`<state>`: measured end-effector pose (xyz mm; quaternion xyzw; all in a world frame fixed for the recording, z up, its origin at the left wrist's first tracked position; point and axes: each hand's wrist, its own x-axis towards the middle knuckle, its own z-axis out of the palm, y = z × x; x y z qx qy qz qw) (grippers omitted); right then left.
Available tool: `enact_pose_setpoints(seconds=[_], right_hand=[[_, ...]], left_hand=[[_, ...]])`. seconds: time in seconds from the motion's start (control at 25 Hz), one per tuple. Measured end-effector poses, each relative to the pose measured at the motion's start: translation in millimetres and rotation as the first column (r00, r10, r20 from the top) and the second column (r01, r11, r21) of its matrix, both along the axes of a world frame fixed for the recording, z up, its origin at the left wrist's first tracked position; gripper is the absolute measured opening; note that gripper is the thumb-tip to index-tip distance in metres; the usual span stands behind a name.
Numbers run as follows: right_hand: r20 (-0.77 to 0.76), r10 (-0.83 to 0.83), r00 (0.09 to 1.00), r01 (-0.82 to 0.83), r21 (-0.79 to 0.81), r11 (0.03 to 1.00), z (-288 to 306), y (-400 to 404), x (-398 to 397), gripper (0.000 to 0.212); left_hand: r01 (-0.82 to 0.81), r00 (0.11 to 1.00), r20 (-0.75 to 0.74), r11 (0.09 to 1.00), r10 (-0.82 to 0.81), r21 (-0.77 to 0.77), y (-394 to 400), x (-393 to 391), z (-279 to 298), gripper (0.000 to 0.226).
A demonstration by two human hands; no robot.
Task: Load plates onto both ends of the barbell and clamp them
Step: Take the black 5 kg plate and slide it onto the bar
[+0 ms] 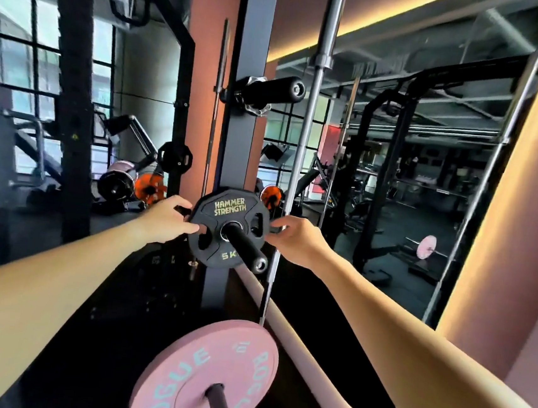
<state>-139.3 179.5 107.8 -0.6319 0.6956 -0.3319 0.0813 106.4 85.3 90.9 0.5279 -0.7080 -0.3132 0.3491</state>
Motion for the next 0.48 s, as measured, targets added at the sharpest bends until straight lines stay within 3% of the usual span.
enact_pose_setpoints(seconds=[0.28, 0.48], right_hand=[[0.027, 0.076, 0.997, -0.077, 0.049, 0.996, 1, -113, -27, 0.038], [0.148, 0.13, 0.98, -0.135, 0.021, 0.991, -15, -193, -33, 0.073]], left_hand=[[-0.072, 0.997, -0.01, 0.992, 0.074, 0.107, -86, -25, -14, 0.076], [-0.171, 0.98, -0.08, 0.977, 0.181, 0.125, -113, -50, -34, 0.082]])
